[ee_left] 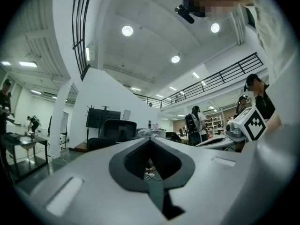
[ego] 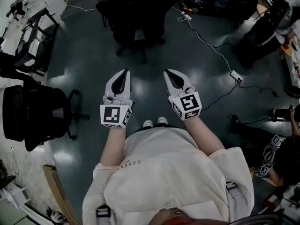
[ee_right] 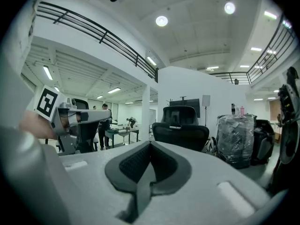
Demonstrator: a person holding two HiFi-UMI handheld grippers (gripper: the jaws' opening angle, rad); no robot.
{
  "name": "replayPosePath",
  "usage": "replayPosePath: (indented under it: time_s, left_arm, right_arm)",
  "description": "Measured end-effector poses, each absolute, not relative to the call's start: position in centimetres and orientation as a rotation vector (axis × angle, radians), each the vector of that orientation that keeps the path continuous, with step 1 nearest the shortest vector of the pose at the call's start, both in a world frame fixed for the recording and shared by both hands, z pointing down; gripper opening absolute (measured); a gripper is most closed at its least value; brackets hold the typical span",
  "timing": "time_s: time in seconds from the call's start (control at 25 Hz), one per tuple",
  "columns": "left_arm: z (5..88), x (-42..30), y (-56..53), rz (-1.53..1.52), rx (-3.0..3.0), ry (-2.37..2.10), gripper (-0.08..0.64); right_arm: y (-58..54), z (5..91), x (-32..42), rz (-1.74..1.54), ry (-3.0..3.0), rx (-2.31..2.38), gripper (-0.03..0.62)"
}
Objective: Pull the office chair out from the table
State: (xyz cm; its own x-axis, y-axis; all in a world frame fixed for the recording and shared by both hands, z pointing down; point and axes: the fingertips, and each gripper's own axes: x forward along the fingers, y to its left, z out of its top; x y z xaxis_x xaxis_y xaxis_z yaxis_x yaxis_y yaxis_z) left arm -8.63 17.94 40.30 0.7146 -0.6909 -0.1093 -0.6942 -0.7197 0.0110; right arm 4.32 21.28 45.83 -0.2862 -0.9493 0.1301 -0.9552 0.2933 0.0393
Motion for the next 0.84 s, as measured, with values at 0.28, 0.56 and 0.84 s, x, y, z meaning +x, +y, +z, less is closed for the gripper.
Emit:
replayPosePath:
  time_s: [0.28, 0.56, 0.84]
  left_arm:
    - [40.4, -8.7, 17.9, 0.172, -2.884, 1.171, 0.017]
    - [41.1, -8.9, 17.5, 0.161, -2.898, 1.178, 0.017]
    - [41.9, -9.1, 17.2, 0.142, -2.904, 1.184, 0.017]
  right_arm:
    - [21.1, 45.8, 4.0, 0.057, -2.43, 1.78, -0.009]
    - [20.6, 45.9, 3.8, 0.067, -2.433, 1.783, -0.009]
    - [20.3, 46.5, 3.8, 0.086, -2.428, 1.784, -0.009]
